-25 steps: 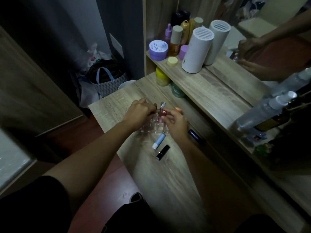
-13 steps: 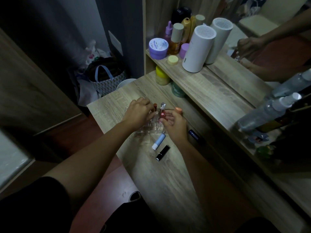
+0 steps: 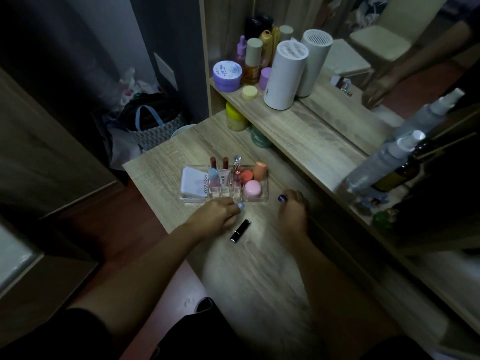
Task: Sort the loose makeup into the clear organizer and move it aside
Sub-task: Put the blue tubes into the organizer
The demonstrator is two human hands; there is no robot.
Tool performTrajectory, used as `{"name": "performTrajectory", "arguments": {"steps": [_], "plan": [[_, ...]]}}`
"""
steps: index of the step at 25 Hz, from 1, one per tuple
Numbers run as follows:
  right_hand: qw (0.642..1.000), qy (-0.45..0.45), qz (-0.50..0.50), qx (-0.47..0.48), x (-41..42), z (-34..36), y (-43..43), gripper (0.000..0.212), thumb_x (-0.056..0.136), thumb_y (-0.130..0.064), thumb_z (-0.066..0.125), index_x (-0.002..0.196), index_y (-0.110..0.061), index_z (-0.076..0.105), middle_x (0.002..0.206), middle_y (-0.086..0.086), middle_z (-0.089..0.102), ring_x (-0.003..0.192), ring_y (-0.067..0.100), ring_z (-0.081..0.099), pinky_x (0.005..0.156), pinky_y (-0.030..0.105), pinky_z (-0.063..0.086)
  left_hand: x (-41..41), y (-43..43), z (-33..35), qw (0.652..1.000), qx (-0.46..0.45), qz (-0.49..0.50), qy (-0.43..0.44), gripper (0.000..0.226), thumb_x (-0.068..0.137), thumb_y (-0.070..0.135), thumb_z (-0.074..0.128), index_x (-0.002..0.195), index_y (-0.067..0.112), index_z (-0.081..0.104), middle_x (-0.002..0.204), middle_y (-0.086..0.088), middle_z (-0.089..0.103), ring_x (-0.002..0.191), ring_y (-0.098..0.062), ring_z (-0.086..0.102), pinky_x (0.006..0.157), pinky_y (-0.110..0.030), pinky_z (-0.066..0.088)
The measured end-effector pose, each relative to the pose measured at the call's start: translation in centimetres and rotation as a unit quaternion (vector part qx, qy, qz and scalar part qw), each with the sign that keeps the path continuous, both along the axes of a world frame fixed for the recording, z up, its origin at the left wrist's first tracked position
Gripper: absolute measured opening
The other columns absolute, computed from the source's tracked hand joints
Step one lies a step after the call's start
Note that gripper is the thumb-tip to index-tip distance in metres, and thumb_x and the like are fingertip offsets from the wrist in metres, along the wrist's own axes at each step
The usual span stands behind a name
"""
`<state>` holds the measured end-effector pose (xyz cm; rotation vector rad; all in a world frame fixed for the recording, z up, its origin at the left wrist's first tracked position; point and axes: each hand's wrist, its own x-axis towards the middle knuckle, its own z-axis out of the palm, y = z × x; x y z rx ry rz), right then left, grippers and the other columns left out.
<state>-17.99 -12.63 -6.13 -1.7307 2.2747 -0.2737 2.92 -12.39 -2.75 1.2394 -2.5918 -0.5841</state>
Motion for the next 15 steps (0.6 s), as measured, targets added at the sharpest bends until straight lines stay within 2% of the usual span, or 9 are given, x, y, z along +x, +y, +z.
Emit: {"name": "performTrajectory", "arguments": {"steps": [3,5,7,12,15], "plan": [[0.992,0.081,0.039,0.089,-1.0,-0.7,0.3,0.039,0.092,-0.01,0.047,0.131,-0.008,0.042,0.135,0.016,0.046,0.124,0.029,0.043,0.107,0.036,0.034,-1.2,0.8,-2.2,0.993,0.063,0.075,-0.068,0.027,0.095,0.016,0.046,0.114,0.002,0.06,0.113,-0.021,0.058,0.094,-0.032,0.06,0.079,-0.035,0.046],[0.991,0.086,0.031,0.101,-0.9,-0.7,0.5,0.043,0.091,-0.011,0.05,0.133,-0.009,0.04,0.136,0.016,0.044,0.125,0.03,0.043,0.107,0.038,0.037,-1.3,1.3,-2.7,0.988,0.08,0.105,-0.076,0.032,0.096,0.018,0.046,0.124,0.006,0.054,0.118,-0.02,0.055,0.099,-0.033,0.059,0.083,-0.034,0.044],[0.994,0.05,0.009,0.092,-0.7,-0.6,0.8,0.042,0.091,-0.012,0.053,0.132,-0.009,0.044,0.134,0.016,0.047,0.122,0.03,0.047,0.103,0.038,0.042,-0.9,1.8,-2.9,0.988,0.073,0.114,-0.074,0.039,0.093,0.014,0.049,0.131,0.008,0.049,0.112,-0.021,0.058,0.098,-0.035,0.058,0.082,-0.036,0.044],[0.994,-0.104,-0.002,0.046,1.8,-0.3,2.1,0.031,0.083,-0.015,0.066,0.113,-0.011,0.062,0.113,0.01,0.068,0.102,0.026,0.065,0.086,0.032,0.052,-1.0,2.9,-2.9,0.969,0.106,0.206,-0.086,0.024,0.087,0.016,0.053,0.105,0.001,0.05,0.099,-0.027,0.066,0.09,-0.041,0.062,0.075,-0.042,0.046],[0.989,-0.138,-0.029,0.046,2.6,0.0,2.5,0.031,0.081,-0.014,0.069,0.111,-0.012,0.063,0.108,0.008,0.071,0.096,0.023,0.067,0.082,0.029,0.053,-1.2,2.5,-2.8,0.943,0.149,0.299,-0.003,0.028,0.09,0.026,0.056,0.103,0.002,0.052,0.096,-0.024,0.069,0.091,-0.039,0.063,0.075,-0.04,0.047]]}}
